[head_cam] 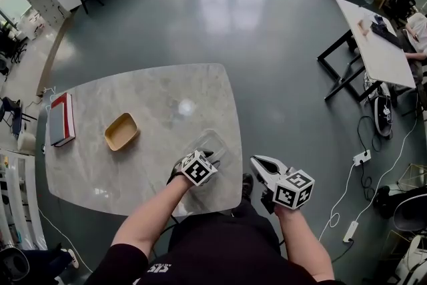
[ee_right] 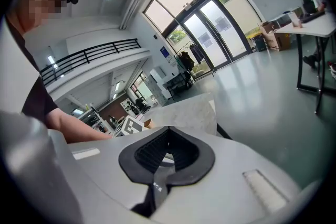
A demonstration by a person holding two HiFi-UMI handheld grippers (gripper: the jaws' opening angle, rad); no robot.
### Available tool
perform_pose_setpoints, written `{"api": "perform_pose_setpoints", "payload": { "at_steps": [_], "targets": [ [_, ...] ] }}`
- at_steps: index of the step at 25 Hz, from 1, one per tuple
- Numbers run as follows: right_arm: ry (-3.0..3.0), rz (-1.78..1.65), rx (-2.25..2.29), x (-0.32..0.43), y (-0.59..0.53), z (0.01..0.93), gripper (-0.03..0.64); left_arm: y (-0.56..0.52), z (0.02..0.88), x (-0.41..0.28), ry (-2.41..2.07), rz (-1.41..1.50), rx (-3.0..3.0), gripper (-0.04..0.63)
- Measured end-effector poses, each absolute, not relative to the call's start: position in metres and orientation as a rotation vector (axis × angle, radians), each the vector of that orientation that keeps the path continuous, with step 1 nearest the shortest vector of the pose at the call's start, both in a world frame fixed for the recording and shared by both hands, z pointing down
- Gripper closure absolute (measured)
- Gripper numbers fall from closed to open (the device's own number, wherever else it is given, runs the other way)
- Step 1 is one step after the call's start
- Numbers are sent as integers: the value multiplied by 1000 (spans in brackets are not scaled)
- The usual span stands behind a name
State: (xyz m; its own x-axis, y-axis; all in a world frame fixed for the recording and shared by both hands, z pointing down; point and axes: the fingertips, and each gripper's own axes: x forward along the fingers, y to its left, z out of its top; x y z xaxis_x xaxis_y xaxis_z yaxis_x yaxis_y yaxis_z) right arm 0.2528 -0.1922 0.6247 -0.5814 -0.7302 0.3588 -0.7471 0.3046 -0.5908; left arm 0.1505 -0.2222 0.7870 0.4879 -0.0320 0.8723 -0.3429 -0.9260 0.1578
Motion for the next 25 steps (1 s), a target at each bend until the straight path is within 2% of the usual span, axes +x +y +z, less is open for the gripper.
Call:
{"api": "perform_pose_setpoints", "payload": {
  "at_steps": [11, 17, 25],
  "targets": [
    [-2521, 1159, 1457, 254, -191, 624, 603, -218, 801, 152, -298, 1571, 2456, 462],
    [-2518, 1169, 1467, 250, -187, 625, 603, -218, 803, 151, -305, 1548, 2446, 465],
    [-2514, 1182, 1451, 243, -180, 625, 603, -214, 805, 150, -300, 1520, 2409, 517]
  ]
}}
